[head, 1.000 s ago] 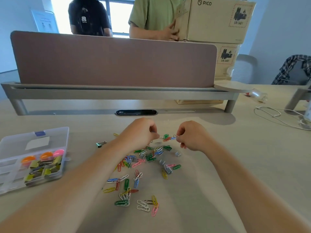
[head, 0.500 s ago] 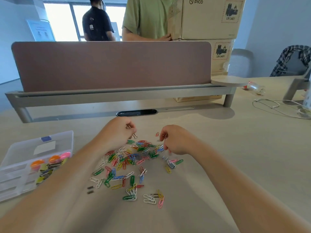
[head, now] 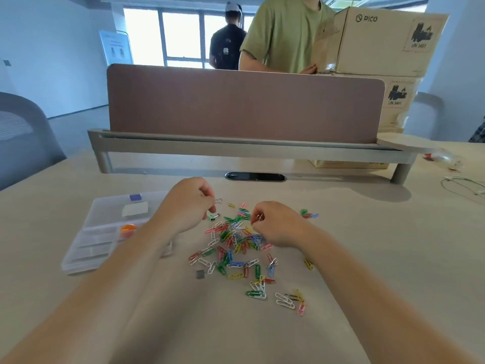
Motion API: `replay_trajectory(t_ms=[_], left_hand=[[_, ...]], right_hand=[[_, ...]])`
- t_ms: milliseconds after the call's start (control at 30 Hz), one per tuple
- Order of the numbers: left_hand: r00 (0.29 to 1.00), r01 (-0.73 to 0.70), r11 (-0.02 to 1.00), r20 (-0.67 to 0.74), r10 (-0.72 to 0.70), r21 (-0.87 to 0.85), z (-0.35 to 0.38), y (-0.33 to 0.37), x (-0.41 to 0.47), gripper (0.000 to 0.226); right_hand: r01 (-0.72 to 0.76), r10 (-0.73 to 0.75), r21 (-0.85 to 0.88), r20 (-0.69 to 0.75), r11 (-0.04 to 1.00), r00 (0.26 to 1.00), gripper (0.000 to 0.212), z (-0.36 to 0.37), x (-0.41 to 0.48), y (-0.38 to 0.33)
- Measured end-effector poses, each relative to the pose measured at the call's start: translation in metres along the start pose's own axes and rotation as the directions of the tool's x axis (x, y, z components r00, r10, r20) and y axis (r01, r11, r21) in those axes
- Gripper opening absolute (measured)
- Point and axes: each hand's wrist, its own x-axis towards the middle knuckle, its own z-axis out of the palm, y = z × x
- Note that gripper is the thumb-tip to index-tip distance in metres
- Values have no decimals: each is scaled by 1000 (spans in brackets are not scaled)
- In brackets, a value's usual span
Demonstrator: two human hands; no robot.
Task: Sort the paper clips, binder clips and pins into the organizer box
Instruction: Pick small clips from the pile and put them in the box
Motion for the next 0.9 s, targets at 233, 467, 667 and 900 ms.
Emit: replay_trajectory(t_ms=[233,467,667,900], left_hand=[[998,22,997,-64,-26,-70,3,-23,-1,16],[991,61,996,-116,-67,-60,4,-38,-2,17],[983,45,999,-177,-46,-7,3,-43,-2,15],[984,49,999,-171,-48,6,3,-45,-5,11]], right_hand=[[31,-31,-53,10,998,999,19,24,21,-11],[34,-36,-93,-13,995,999,37,45,63,-36],[80,-72,-252,44,964,996,41,55,93,-54],[95,-90,-290,30,952,995,11,54,98,-60]])
